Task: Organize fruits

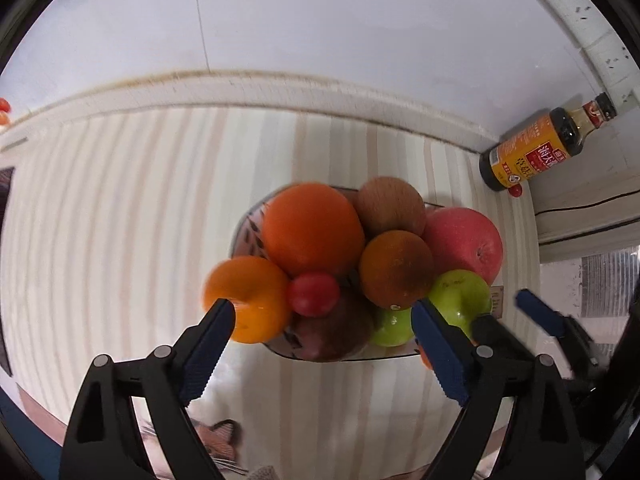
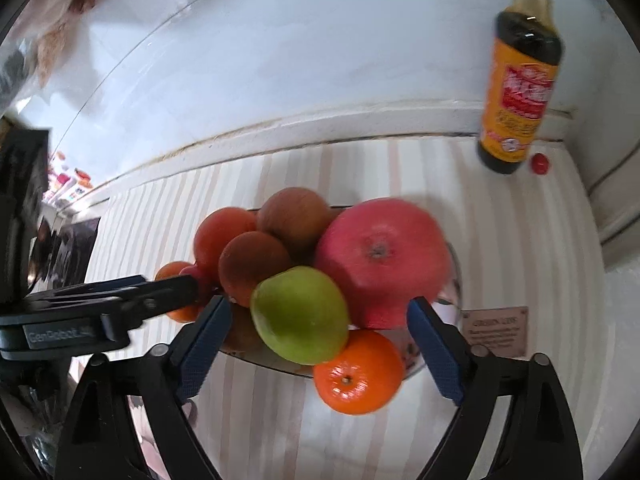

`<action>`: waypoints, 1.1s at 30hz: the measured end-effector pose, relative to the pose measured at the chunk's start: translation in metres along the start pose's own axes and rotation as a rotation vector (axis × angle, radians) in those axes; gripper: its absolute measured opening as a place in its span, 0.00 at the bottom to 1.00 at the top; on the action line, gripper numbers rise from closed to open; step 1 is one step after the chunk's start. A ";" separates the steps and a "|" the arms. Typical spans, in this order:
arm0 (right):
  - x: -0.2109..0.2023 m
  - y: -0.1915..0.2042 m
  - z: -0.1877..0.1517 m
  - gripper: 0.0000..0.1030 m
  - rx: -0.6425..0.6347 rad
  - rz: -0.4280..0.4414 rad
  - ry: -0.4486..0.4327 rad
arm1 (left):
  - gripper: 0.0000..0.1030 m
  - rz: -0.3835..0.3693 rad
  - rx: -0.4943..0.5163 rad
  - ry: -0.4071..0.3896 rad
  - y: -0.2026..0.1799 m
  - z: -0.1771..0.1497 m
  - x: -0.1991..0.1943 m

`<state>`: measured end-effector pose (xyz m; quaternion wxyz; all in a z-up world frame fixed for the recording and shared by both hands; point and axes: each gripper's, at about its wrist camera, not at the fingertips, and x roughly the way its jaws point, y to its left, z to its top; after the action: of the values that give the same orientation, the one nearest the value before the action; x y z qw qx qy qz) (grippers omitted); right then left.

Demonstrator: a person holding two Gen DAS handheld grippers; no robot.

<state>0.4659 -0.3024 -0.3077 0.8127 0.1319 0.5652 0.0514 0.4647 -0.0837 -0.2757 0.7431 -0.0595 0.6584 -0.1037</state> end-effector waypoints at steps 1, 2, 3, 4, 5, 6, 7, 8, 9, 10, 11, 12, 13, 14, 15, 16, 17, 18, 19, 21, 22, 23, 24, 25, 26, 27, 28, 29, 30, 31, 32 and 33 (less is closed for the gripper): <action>-0.004 -0.001 0.000 0.95 0.005 -0.011 -0.007 | 0.88 0.012 0.004 -0.011 0.000 -0.002 -0.005; -0.010 -0.003 -0.001 0.95 0.011 -0.033 -0.013 | 0.88 0.027 0.008 -0.029 0.001 -0.005 -0.011; -0.017 -0.004 -0.002 0.96 0.013 -0.057 -0.020 | 0.88 0.041 0.012 -0.040 0.001 -0.007 -0.015; -0.023 -0.004 -0.004 0.96 0.011 -0.082 -0.026 | 0.88 0.058 0.016 -0.054 0.000 -0.011 -0.020; -0.029 -0.004 -0.006 0.96 0.009 -0.107 -0.034 | 0.88 0.079 0.020 -0.078 -0.001 -0.018 -0.027; -0.036 -0.003 -0.009 0.97 0.002 -0.139 -0.045 | 0.89 0.099 0.029 -0.095 -0.002 -0.022 -0.032; -0.043 -0.002 -0.012 0.98 -0.008 -0.169 -0.051 | 0.88 0.124 0.039 -0.112 -0.004 -0.028 -0.037; -0.048 -0.002 -0.016 0.98 -0.015 -0.191 -0.057 | 0.89 0.152 0.044 -0.130 -0.006 -0.036 -0.041; -0.055 0.000 -0.021 0.98 -0.022 -0.210 -0.064 | 0.88 0.173 0.048 -0.145 -0.008 -0.043 -0.046; -0.063 -0.001 -0.027 0.98 -0.029 -0.221 -0.070 | 0.88 0.186 0.051 -0.157 -0.010 -0.051 -0.051; -0.069 0.001 -0.032 0.98 -0.035 -0.227 -0.075 | 0.88 0.201 0.049 -0.168 -0.012 -0.058 -0.055; -0.076 0.001 -0.037 0.98 -0.037 -0.227 -0.079 | 0.88 0.213 0.047 -0.180 -0.015 -0.066 -0.061; -0.081 0.002 -0.041 0.98 -0.038 -0.229 -0.083 | 0.88 0.219 0.045 -0.191 -0.016 -0.073 -0.066; -0.089 0.003 -0.046 0.98 -0.039 -0.225 -0.087 | 0.88 0.221 0.044 -0.204 -0.018 -0.081 -0.072; -0.096 0.004 -0.049 0.98 -0.037 -0.220 -0.095 | 0.88 0.222 0.042 -0.212 -0.019 -0.086 -0.077; -0.101 0.005 -0.052 0.98 -0.040 -0.219 -0.103 | 0.88 0.223 0.039 -0.223 -0.021 -0.093 -0.082; -0.108 0.007 -0.056 0.98 -0.047 -0.222 -0.113 | 0.88 0.225 0.035 -0.236 -0.022 -0.100 -0.089; -0.117 0.009 -0.061 0.98 -0.049 -0.220 -0.124 | 0.88 0.225 0.033 -0.250 -0.023 -0.106 -0.097; -0.125 0.010 -0.065 0.98 -0.047 -0.214 -0.135 | 0.89 0.221 0.030 -0.260 -0.024 -0.112 -0.105; -0.144 0.011 -0.073 0.98 -0.050 -0.211 -0.152 | 0.88 0.213 0.028 -0.291 -0.026 -0.124 -0.122; -0.151 0.013 -0.076 0.98 -0.048 -0.209 -0.161 | 0.88 0.211 0.030 -0.308 -0.027 -0.130 -0.130; -0.163 0.015 -0.082 0.98 -0.046 -0.210 -0.176 | 0.88 0.214 0.034 -0.326 -0.027 -0.136 -0.139; -0.170 0.019 -0.087 0.98 -0.050 -0.213 -0.182 | 0.89 0.217 0.037 -0.347 -0.028 -0.143 -0.149; -0.179 0.023 -0.093 0.98 -0.052 -0.213 -0.195 | 0.89 0.211 0.043 -0.365 -0.028 -0.151 -0.159; -0.192 0.027 -0.102 0.98 -0.049 -0.215 -0.214 | 0.88 0.205 0.047 -0.377 -0.029 -0.157 -0.166; -0.198 0.029 -0.107 0.98 -0.051 -0.219 -0.223 | 0.89 0.203 0.052 -0.395 -0.029 -0.165 -0.175; -0.206 0.033 -0.115 0.98 -0.051 -0.221 -0.231 | 0.89 0.202 0.057 -0.409 -0.029 -0.172 -0.183; -0.215 0.035 -0.122 0.98 -0.050 -0.218 -0.242 | 0.89 0.197 0.065 -0.422 -0.030 -0.180 -0.192; -0.225 0.039 -0.131 0.98 -0.050 -0.222 -0.256 | 0.89 0.186 0.075 -0.436 -0.030 -0.189 -0.201; -0.235 0.044 -0.139 0.98 -0.052 -0.229 -0.269 | 0.89 0.182 0.085 -0.447 -0.031 -0.197 -0.209; -0.246 0.048 -0.149 0.98 -0.051 -0.231 -0.285 | 0.89 0.178 0.093 -0.454 -0.032 -0.204 -0.215; -0.254 0.052 -0.157 0.98 -0.052 -0.231 -0.295 | 0.89 0.171 0.104 -0.462 -0.032 -0.213 -0.222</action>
<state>0.2330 -0.2869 -0.1145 0.8905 0.0511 0.4496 -0.0478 0.2262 -0.0533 -0.0804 0.8819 0.0129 0.4676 -0.0578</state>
